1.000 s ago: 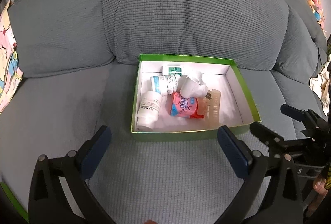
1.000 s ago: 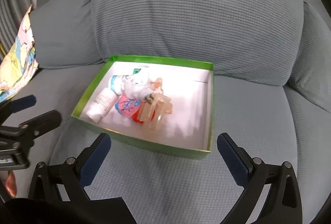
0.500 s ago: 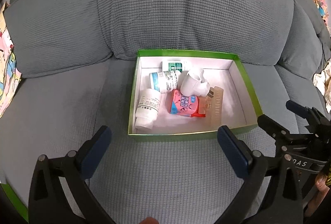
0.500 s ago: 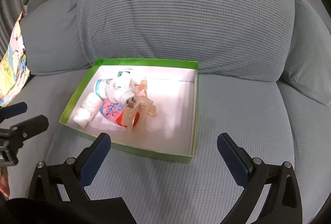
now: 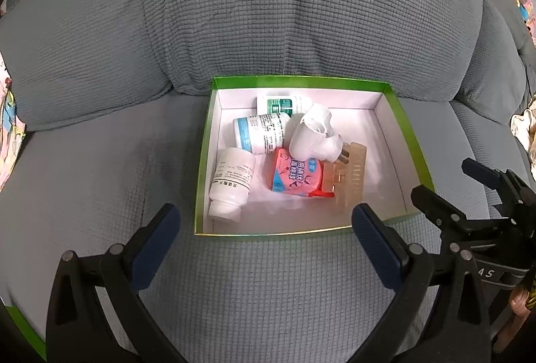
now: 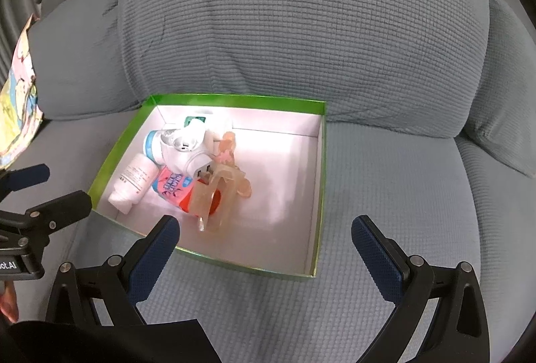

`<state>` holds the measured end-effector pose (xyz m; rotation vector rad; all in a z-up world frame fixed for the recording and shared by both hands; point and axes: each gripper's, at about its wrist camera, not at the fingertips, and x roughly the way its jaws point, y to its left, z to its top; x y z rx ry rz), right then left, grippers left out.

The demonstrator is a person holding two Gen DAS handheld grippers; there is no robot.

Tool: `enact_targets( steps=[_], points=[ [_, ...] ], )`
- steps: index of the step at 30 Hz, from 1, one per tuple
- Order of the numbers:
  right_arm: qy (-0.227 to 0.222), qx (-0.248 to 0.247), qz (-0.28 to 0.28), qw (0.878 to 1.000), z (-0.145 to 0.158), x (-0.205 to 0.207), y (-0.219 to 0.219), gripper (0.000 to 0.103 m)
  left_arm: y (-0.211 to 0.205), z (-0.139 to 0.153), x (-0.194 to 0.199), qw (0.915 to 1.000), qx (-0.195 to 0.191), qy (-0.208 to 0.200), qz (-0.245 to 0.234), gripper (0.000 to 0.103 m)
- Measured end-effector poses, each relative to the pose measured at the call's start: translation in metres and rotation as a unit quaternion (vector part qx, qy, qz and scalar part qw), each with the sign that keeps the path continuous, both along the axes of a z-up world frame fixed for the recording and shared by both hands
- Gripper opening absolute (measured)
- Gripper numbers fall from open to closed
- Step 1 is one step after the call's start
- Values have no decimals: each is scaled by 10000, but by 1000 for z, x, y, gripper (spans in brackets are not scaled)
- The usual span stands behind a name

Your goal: Organize rigid objects

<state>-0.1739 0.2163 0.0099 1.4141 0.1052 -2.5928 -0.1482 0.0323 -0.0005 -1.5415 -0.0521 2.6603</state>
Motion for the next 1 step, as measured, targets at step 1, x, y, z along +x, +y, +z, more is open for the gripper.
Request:
enact_targets(
  steps=[1],
  points=[
    [-10, -12, -8, 10000, -1, -1, 0, 102, 0, -1, -1, 10000, 6, -26, -3, 102]
  ],
)
